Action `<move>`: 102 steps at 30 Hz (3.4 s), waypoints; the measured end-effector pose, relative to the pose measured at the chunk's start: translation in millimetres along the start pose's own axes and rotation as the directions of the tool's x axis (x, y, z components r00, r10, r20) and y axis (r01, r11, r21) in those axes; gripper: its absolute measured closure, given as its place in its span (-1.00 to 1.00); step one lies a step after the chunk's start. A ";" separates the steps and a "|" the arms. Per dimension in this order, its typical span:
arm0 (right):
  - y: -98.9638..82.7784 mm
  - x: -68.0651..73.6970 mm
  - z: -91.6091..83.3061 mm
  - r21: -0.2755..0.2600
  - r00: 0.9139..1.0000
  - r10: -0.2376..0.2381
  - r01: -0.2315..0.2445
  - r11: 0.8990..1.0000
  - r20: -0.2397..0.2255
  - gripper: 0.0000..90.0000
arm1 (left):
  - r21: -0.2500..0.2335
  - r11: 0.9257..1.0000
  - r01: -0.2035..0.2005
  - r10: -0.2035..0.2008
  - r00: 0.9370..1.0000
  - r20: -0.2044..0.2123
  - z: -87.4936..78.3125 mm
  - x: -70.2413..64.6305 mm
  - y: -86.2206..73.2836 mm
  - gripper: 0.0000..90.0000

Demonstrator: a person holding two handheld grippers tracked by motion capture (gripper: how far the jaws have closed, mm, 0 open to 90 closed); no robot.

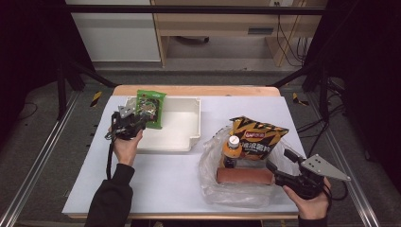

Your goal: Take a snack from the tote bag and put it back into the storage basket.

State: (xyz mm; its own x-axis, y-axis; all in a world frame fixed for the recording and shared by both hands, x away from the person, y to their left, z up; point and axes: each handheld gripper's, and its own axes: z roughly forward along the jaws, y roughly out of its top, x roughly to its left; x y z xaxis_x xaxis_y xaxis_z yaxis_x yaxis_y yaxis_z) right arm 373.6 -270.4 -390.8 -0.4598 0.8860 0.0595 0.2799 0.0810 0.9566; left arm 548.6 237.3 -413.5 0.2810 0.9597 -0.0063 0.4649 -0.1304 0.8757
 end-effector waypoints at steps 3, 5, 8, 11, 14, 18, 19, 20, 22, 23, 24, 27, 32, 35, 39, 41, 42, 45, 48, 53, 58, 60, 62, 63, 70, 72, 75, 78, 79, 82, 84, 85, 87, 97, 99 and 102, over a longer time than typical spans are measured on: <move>0.6 -0.3 -0.5 -0.003 1.000 0.000 0.000 1.000 0.001 -0.43 | -0.012 1.000 -0.004 0.005 1.000 0.019 -8.7 -0.1 -3.3 0.37; 0.9 -0.6 -0.9 -0.003 1.000 0.001 -0.001 1.000 0.002 -0.43 | -0.021 1.000 -0.011 0.012 0.999 0.035 -17.3 -1.3 -8.1 0.33; 1.3 -1.5 -0.6 -0.003 1.000 0.000 0.000 1.000 0.003 -0.42 | -0.031 0.999 -0.014 0.016 0.998 0.060 -26.4 -3.6 -15.3 0.23; 2.4 -1.7 0.1 -0.001 1.000 0.002 -0.002 1.000 0.002 -0.42 | -0.039 0.999 -0.024 0.028 0.995 0.092 -35.0 -6.5 -23.8 0.13; 5.1 -1.8 0.1 -0.004 1.000 0.003 -0.003 1.000 0.005 -0.42 | -0.052 0.997 -0.049 0.054 0.994 0.100 -42.9 -10.7 -32.0 0.02; 9.2 -3.5 0.7 -0.012 1.000 0.002 -0.002 1.000 0.009 -0.42 | -0.074 0.996 -0.059 0.068 0.990 0.121 -56.0 -13.9 -39.3 -0.15; 10.5 -4.2 1.1 -0.012 1.000 0.004 -0.004 1.000 0.010 -0.42 | -0.075 0.995 -0.060 0.069 0.990 0.124 -58.6 -14.4 -41.2 -0.19; 10.5 -4.2 1.1 -0.012 1.000 0.004 -0.004 1.000 0.010 -0.42 | -0.075 0.995 -0.060 0.069 0.990 0.124 -58.6 -14.4 -41.2 -0.23; 12.8 -6.1 2.3 -0.020 1.000 0.013 -0.013 1.000 0.011 -0.42 | -0.095 0.993 -0.071 0.082 0.990 0.117 -65.0 -15.1 -46.5 -0.24; 15.3 -7.8 2.9 -0.024 1.000 0.017 -0.017 1.000 0.011 -0.41 | -0.103 0.992 -0.077 0.090 0.988 0.129 -69.4 -14.7 -50.0 -0.26; 16.5 -8.8 3.4 -0.025 1.000 0.014 -0.014 1.000 0.017 -0.41 | -0.103 0.992 -0.077 0.090 0.988 0.129 -69.4 -14.7 -50.0 -0.29; 19.5 -11.1 6.0 -0.027 1.000 0.017 -0.017 1.000 0.021 -0.41 | -0.111 0.991 -0.074 0.091 0.984 0.155 -75.4 -13.9 -54.5 -0.34; 23.4 -14.8 13.2 -0.023 0.999 0.005 -0.004 1.000 0.041 -0.45 | -0.118 0.989 -0.085 0.106 0.978 0.177 -81.0 -17.0 -60.8 -0.35; 24.5 -20.2 21.1 -0.016 0.999 0.019 -0.018 1.000 0.049 -0.48 | -0.126 0.988 -0.088 0.111 0.975 0.194 -83.3 -18.7 -62.0 -0.28; 25.7 -25.0 29.8 -0.007 0.998 0.028 -0.028 1.000 0.052 -0.49 | -0.130 0.988 -0.085 0.111 0.972 0.207 -84.0 -20.0 -63.7 -0.22; 25.9 -27.0 36.3 0.006 0.998 0.033 -0.033 0.999 0.055 -0.50 | -0.140 0.987 -0.074 0.105 0.968 0.229 -83.5 -20.0 -65.6 -0.21; 25.6 -28.0 42.2 0.015 0.998 0.035 -0.036 0.999 0.054 -0.50 | -0.136 0.989 -0.056 0.089 0.966 0.245 -83.1 -20.2 -67.2 -0.21; 24.9 -28.9 46.8 0.023 0.998 0.038 -0.040 0.999 0.055 -0.50 | -0.137 0.989 -0.062 0.095 0.965 0.246 -82.7 -20.4 -68.0 -0.19; 22.6 -33.0 56.3 0.034 0.997 0.056 -0.059 0.998 0.060 -0.49 | -0.136 0.988 -0.070 0.103 0.963 0.248 -82.3 -21.8 -68.2 -0.19; 20.0 -36.5 65.9 0.044 0.997 0.054 -0.057 0.997 0.056 -0.39 | -0.124 0.990 -0.073 0.103 0.963 0.248 -83.0 -24.3 -68.5 -0.22; 19.6 -40.0 72.9 0.048 0.998 0.061 -0.062 0.997 0.024 -0.10 | -0.112 0.990 -0.091 0.118 0.958 0.262 -80.8 -28.9 -68.6 -0.32; 20.3 -40.4 75.4 0.053 0.998 0.053 -0.054 0.997 0.022 -0.01 | -0.100 0.990 -0.098 0.121 0.957 0.262 -80.1 -30.2 -69.1 -0.33; 21.1 -40.9 75.8 0.056 0.998 0.057 -0.057 0.997 0.014 0.14 | -0.097 0.991 -0.097 0.119 0.958 0.262 -80.0 -30.6 -69.3 -0.33; 21.2 -41.1 75.6 0.058 0.998 0.062 -0.063 0.996 0.006 0.22 | -0.096 0.991 -0.097 0.119 0.958 0.262 -79.7 -30.7 -69.3 -0.33; 20.9 -42.3 75.3 0.061 0.997 0.066 -0.064 0.996 -0.033 0.71 | -0.078 0.992 -0.102 0.119 0.957 0.264 -76.8 -33.2 -70.6 -0.33; 20.9 -42.1 74.9 0.062 0.997 0.068 -0.066 0.996 -0.038 0.76 | -0.078 0.992 -0.101 0.118 0.957 0.265 -77.0 -33.4 -70.6 -0.33; 21.6 -41.6 72.9 0.064 0.996 0.071 -0.067 0.996 -0.058 0.86 | -0.081 0.992 -0.101 0.120 0.956 0.267 -78.1 -33.4 -70.1 -0.33; 22.5 -41.5 71.4 0.059 0.995 0.072 -0.068 0.996 -0.073 0.88 | -0.085 0.991 -0.099 0.118 0.957 0.266 -79.0 -33.2 -69.5 -0.33; 24.0 -40.7 69.1 0.049 0.994 0.070 -0.066 0.997 -0.083 0.89 | -0.086 0.991 -0.098 0.117 0.957 0.265 -79.6 -33.1 -69.2 -0.33; 28.5 -39.6 63.9 0.025 0.993 0.069 -0.067 0.997 -0.100 0.89 | -0.092 0.991 -0.098 0.120 0.956 0.267 -81.3 -33.4 -67.9 -0.33; 32.7 -38.6 59.2 0.004 0.991 0.070 -0.070 0.998 -0.111 0.89 | -0.097 0.990 -0.099 0.122 0.955 0.271 -82.8 -34.4 -66.6 -0.33; 35.0 -38.3 56.6 -0.009 0.991 0.071 -0.073 0.997 -0.117 0.90 | -0.100 0.990 -0.101 0.125 0.954 0.271 -83.3 -34.6 -66.2 -0.33; 39.8 -37.8 50.8 -0.031 0.990 0.069 -0.073 0.997 -0.121 0.90 | -0.101 0.990 -0.099 0.124 0.954 0.273 -83.7 -35.0 -65.6 -0.33; 64.0 -33.7 25.7 -0.103 0.992 0.048 -0.060 0.993 -0.115 0.90 | -0.110 0.989 -0.101 0.129 0.951 0.281 -87.6 -37.5 -62.2 -0.34; 65.9 -33.7 24.7 -0.105 0.992 0.045 -0.057 0.993 -0.115 0.90 | -0.110 0.989 -0.104 0.131 0.951 0.282 -87.9 -37.6 -62.1 -0.34; 75.5 -34.8 18.4 -0.125 0.991 0.052 -0.068 0.990 -0.125 0.91 | -0.112 0.988 -0.104 0.132 0.951 0.280 -89.2 -37.2 -61.5 -0.35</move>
State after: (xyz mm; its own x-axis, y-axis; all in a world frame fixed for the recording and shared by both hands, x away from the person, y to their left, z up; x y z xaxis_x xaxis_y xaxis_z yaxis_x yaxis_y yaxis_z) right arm 426.3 -286.7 -325.8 -0.5466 0.8248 0.1446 0.2027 -0.0372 0.9785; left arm 434.7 231.8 -424.1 0.5634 0.8258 -0.0259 0.3362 -0.2006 0.9202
